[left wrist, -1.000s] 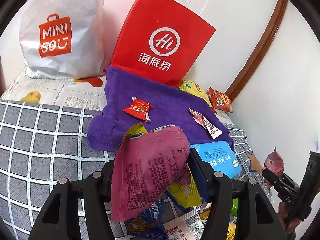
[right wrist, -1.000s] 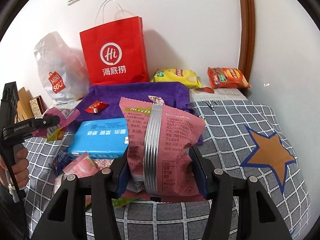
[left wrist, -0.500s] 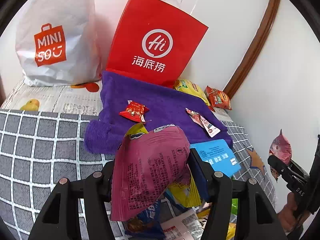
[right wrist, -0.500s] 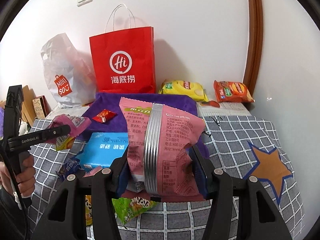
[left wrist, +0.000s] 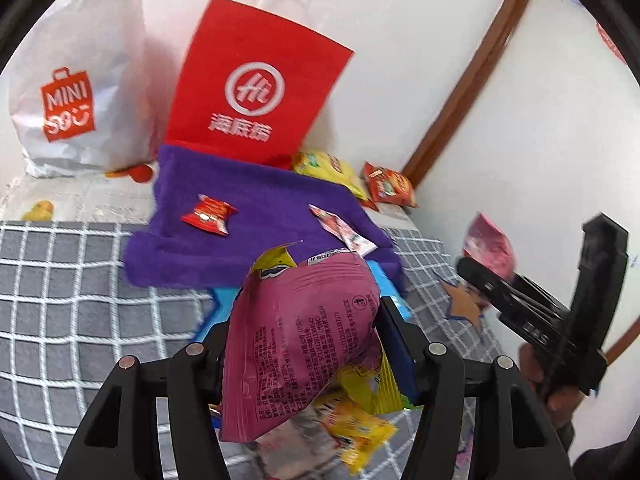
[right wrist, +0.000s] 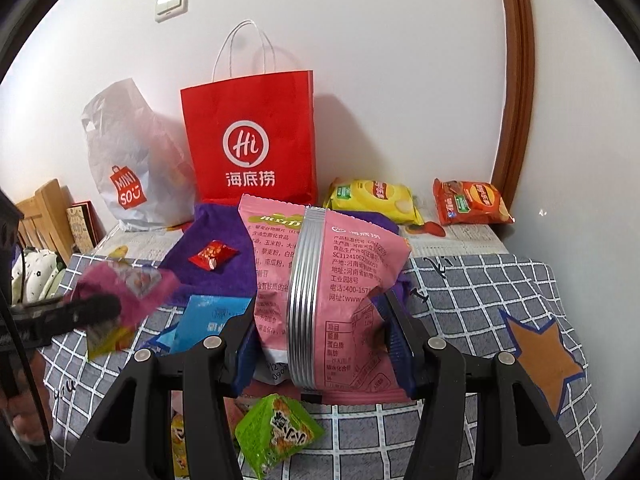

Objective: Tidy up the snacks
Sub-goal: 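Carry both held bags toward the purple towel, then open both tools to drop the bags onto the purple towel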

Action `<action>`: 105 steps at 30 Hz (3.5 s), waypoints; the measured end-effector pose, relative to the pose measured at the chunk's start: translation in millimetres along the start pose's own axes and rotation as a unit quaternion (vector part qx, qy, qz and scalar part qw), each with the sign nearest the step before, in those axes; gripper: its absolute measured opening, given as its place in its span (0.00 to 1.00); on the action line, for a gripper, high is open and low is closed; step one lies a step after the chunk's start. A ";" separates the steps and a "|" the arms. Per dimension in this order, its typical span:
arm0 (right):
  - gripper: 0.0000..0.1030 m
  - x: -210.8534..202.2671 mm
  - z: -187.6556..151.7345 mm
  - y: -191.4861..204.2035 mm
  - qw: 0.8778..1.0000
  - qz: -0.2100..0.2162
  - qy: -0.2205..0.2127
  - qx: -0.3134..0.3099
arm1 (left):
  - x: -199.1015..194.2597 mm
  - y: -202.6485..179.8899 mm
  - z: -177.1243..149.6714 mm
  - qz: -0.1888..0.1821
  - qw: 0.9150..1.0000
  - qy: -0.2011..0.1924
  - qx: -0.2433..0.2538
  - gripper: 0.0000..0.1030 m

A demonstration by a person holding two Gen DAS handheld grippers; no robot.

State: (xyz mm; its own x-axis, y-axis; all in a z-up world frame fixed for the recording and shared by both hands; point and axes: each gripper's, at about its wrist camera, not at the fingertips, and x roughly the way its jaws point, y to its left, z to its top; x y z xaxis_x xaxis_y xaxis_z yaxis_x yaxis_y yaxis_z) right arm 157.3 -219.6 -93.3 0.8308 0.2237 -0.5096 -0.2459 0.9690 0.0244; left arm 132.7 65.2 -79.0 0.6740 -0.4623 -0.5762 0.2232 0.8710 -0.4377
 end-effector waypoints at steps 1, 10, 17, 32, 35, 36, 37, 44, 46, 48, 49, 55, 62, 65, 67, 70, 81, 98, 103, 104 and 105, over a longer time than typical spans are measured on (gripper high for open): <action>0.53 0.8 1.3 0.3 1.000 -0.001 0.000 0.000 | 0.9 -3.7 0.6 -0.003 1.000 0.002 0.000 0.57; 0.53 10.8 16.4 -6.0 1.000 -0.001 0.007 0.012 | 2.2 -26.9 20.7 0.016 1.000 0.002 0.020 0.57; 0.53 28.0 34.2 -10.6 1.000 -0.003 0.016 0.016 | 8.4 -33.4 48.6 0.020 0.999 0.004 0.026 0.57; 0.53 99.9 84.4 -1.4 1.000 0.012 0.026 0.012 | 42.0 -3.6 117.5 0.053 0.998 -0.008 0.017 0.57; 0.53 117.0 96.0 2.6 0.999 0.015 0.028 0.011 | 48.8 4.8 130.6 0.061 0.998 -0.012 0.015 0.57; 0.53 120.7 98.4 3.4 0.999 0.015 0.029 0.010 | 50.9 7.6 134.6 0.061 0.998 -0.014 0.013 0.57; 0.53 126.7 102.3 4.8 0.999 0.015 0.029 0.010 | 53.7 10.9 139.4 0.062 0.998 -0.015 0.009 0.57; 0.53 162.0 113.6 15.8 0.999 0.027 0.041 0.004 | 75.3 43.3 143.2 0.075 0.997 -0.016 -0.014 0.57; 0.53 173.8 112.0 18.4 0.998 0.030 0.048 -0.002 | 86.3 56.6 139.9 0.090 0.996 0.002 -0.022 0.57; 0.53 184.1 110.6 20.1 0.998 0.027 0.054 -0.007 | 94.3 71.0 139.8 0.093 0.995 0.019 -0.037 0.57; 0.53 189.2 109.3 20.0 0.998 0.025 0.056 -0.006 | 94.6 76.5 140.1 0.091 0.995 0.017 -0.048 0.57; 0.53 215.4 97.2 15.5 0.996 0.029 0.088 -0.011 | 107.2 89.1 137.6 0.095 0.993 0.037 -0.057 0.57; 0.53 235.9 80.4 16.5 0.989 0.029 0.134 -0.053 | 134.6 91.8 128.1 0.113 0.989 0.079 -0.056 0.57; 0.53 238.1 76.4 22.0 0.987 0.028 0.141 -0.073 | 141.1 95.1 124.8 0.112 0.987 0.095 -0.065 0.57; 0.53 238.0 75.3 24.6 0.986 0.030 0.143 -0.078 | 144.2 95.1 122.8 0.113 0.986 0.104 -0.066 0.57; 0.53 237.1 74.5 27.2 0.985 0.033 0.145 -0.084 | 147.6 93.3 120.8 0.123 0.984 0.112 -0.059 0.57; 0.53 243.6 72.9 26.9 0.982 0.029 0.168 -0.084 | 159.0 89.6 117.6 0.127 0.982 0.128 -0.060 0.57; 0.53 248.1 71.5 25.7 0.980 0.024 0.183 -0.079 | 166.2 86.4 114.6 0.131 0.981 0.137 -0.051 0.57; 0.54 249.4 70.8 23.2 0.979 0.031 0.189 -0.069 | 166.1 86.2 114.7 0.130 0.981 0.136 -0.048 0.57; 0.54 248.9 70.9 23.0 0.979 0.033 0.187 -0.067 | 165.8 85.9 114.7 0.129 0.981 0.136 -0.047 0.57; 0.54 248.3 70.8 23.2 0.980 0.036 0.186 -0.066 | 165.6 85.5 114.7 0.127 0.981 0.136 -0.046 0.57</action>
State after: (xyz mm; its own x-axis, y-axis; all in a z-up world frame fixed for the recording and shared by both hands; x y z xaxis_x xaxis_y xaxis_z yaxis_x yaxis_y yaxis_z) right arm 393.3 -134.1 -158.3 0.5752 0.2127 -0.7899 -0.3792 0.9249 -0.0271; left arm 344.1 82.2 -132.7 0.4837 -0.2696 -0.8327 -0.0015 0.9511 -0.3088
